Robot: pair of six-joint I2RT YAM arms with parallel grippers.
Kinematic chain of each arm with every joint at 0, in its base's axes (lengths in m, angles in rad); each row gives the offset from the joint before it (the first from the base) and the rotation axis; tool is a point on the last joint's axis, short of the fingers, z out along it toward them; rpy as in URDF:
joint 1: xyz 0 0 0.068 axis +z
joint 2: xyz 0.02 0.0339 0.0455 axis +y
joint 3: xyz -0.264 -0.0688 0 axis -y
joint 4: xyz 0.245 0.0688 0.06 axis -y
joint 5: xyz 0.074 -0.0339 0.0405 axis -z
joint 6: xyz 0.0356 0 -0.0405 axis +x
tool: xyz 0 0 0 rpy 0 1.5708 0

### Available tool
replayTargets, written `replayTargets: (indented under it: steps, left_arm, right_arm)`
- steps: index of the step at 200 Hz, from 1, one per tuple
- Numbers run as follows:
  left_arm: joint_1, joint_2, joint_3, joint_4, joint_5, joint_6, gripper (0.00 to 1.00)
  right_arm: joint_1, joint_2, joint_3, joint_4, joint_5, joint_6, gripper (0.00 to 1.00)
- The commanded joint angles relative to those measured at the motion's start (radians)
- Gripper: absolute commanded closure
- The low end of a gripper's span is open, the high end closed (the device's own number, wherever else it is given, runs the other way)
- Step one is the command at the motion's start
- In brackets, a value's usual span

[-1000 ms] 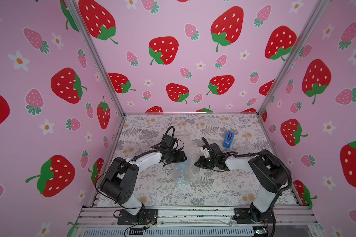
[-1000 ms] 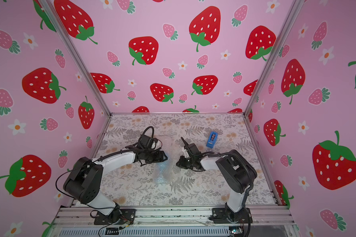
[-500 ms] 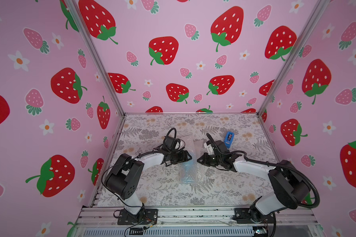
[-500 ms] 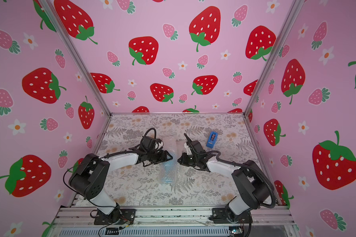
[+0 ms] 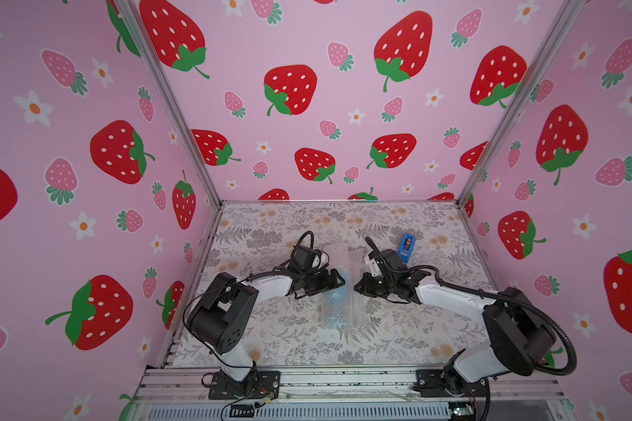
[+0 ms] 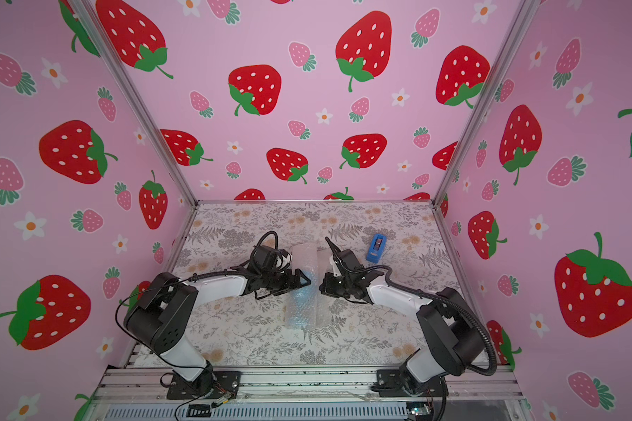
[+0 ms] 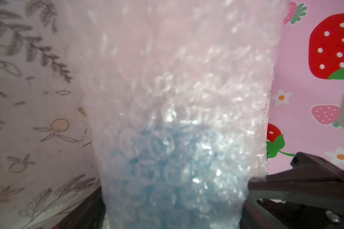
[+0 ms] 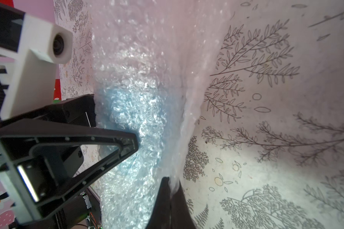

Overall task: Wrap wine glasses in bubble wrap
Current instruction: Wrap the wine glass in bubble wrap.

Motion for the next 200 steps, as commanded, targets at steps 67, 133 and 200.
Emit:
replayTargets:
  steps: [67,133,200]
  left_arm:
    - [0.034,-0.033,-0.048,-0.043,-0.004,0.020,0.07]
    - [0.057,0.007,-0.103,0.065,0.093,0.004,0.22]
    - [0.086,0.054,-0.143,0.161,0.166,-0.025,0.26]
  right_arm:
    - [0.019,-0.034,0.078,-0.086,0.037,-0.002,1.00]
    - [0.050,0.029,0.172,-0.088,0.027,-0.005,0.98]
    - [0.074,0.091,0.233,-0.075,0.003,0.005,0.77]
